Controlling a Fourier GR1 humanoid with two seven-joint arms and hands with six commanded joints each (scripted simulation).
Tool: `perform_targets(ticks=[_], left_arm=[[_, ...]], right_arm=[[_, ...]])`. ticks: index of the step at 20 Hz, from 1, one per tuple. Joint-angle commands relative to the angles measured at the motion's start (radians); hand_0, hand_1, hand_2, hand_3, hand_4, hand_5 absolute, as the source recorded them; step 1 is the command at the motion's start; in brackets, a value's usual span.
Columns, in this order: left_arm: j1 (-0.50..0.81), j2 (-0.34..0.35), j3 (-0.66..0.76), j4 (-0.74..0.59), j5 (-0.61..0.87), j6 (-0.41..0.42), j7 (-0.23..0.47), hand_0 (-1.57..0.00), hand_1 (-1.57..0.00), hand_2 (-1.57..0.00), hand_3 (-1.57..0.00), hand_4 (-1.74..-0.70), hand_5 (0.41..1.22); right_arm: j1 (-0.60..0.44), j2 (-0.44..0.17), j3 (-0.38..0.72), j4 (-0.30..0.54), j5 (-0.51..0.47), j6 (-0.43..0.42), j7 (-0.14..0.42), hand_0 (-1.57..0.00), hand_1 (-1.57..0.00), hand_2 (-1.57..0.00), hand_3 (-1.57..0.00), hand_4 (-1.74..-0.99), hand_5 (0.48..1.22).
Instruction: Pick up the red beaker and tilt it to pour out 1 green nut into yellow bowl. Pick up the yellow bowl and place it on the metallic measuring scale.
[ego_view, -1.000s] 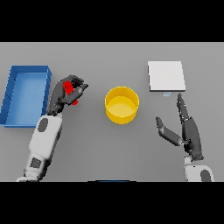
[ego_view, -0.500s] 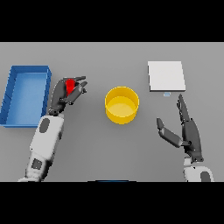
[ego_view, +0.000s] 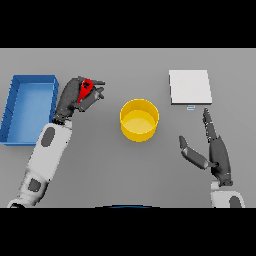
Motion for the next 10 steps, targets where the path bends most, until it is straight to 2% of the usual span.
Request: perform_targets(ticks=[1, 5, 7, 9, 10], left_arm=[[-0.006, 0.011, -0.029, -0.009, -0.027, -0.007, 0.029, -1.56, -1.56, -1.56, -1.56, -1.73, 1.125], [-0.043, 0.024, -0.104, -0.014, -0.089, -0.010, 0.108, -1.56, -1.56, -1.56, -1.56, -1.73, 1.111], [-0.070, 0.033, -0.133, -0.012, -0.120, -0.007, 0.161, -1.57, -1.57, -1.57, -1.56, -1.73, 1.114], [-0.095, 0.064, -0.195, -0.007, -0.198, -0.008, 0.203, -1.57, -1.57, -1.57, -1.57, -1.74, 1.128], [-0.115, 0.084, -0.228, -0.003, -0.242, -0.016, 0.230, -1.57, -1.57, -1.57, -1.57, -1.74, 1.131]], right_arm=[[-0.009, 0.000, -0.001, 0.002, 0.004, -0.004, 0.023, 0.00, 0.00, 0.00, 0.00, -1.256, 0.671], [-0.026, 0.008, 0.004, 0.009, 0.019, -0.012, 0.060, 0.00, 0.00, 0.00, 0.00, -1.256, 0.678], [-0.027, 0.007, 0.004, 0.008, 0.014, -0.008, 0.042, 0.00, 0.00, 0.00, 0.00, -1.254, 0.680], [-0.028, 0.019, 0.012, 0.009, 0.017, -0.010, 0.060, 0.00, 0.00, 0.00, 0.00, -1.254, 0.683], [-0.018, 0.018, 0.011, 0.009, 0.016, -0.010, 0.049, 0.00, 0.00, 0.00, 0.00, -1.252, 0.685]])
